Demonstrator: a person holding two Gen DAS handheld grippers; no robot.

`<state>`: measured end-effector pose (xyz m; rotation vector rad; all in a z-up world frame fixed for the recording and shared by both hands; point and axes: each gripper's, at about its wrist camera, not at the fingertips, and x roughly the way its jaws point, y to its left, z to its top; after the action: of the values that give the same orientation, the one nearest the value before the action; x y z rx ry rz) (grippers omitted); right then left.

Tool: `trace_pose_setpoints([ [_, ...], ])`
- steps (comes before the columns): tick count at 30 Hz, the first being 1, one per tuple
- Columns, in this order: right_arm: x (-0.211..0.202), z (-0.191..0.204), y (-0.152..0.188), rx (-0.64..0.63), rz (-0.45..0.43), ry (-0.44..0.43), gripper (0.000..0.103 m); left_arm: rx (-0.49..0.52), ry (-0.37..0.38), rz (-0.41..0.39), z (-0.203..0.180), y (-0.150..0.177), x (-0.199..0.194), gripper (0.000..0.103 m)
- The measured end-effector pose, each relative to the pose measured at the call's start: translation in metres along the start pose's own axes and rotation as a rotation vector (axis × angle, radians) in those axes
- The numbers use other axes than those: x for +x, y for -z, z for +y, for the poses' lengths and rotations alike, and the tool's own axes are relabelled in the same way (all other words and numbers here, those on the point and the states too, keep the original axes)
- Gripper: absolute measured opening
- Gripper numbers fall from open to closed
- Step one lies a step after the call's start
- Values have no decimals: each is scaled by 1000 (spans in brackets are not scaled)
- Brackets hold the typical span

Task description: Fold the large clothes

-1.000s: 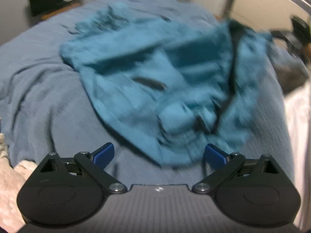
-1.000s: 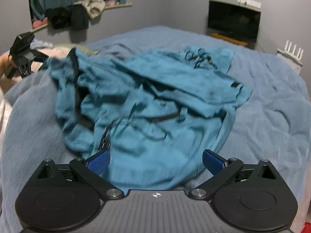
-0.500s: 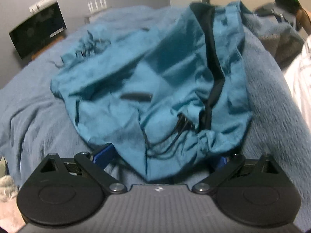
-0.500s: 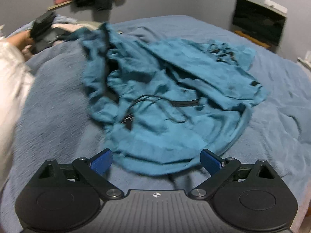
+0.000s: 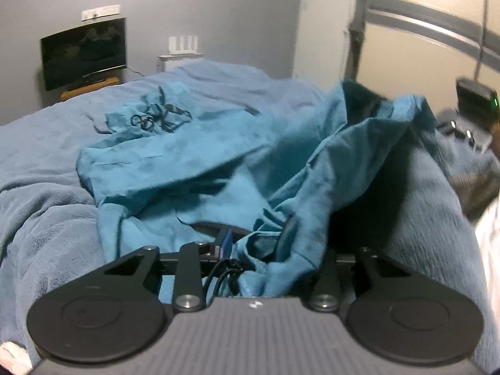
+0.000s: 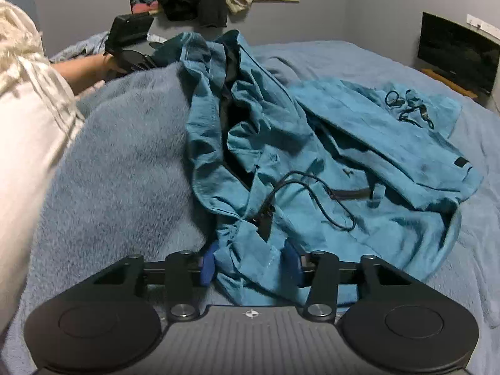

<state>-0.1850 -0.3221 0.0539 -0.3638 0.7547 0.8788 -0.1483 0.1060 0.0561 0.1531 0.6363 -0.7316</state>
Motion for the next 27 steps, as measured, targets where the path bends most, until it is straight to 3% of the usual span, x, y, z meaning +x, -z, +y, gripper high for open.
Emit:
trace_pose_setpoints([
  [3,-4,-15,-6,56,-67,34,40,-77,-17,-27,16,-11,4,34],
  [5,-8,-34,-11,139,-140,113,42,-127,-24,-42,25,-18,8,34],
  [8,-12,-62,-16,270,-215,209,46,-175,-24,-63,37,-28,15,34],
  [10,-12,-73,-17,313,-238,250,56,-191,-19,-65,44,-34,18,34],
  [18,-1,-81,-13,299,-180,119,72,-193,-13,-23,55,-40,31,34],
  [21,0,-76,-4,294,-160,58,72,-216,-8,-7,59,-32,34,34],
  [23,0,-70,0,296,-162,43,70,-223,-8,-1,61,-30,38,34],
  [25,3,-66,-1,280,-168,46,43,-219,-10,-9,61,-32,41,33],
  [27,6,-62,-12,254,-186,99,32,-210,-19,-19,62,-38,44,33],
])
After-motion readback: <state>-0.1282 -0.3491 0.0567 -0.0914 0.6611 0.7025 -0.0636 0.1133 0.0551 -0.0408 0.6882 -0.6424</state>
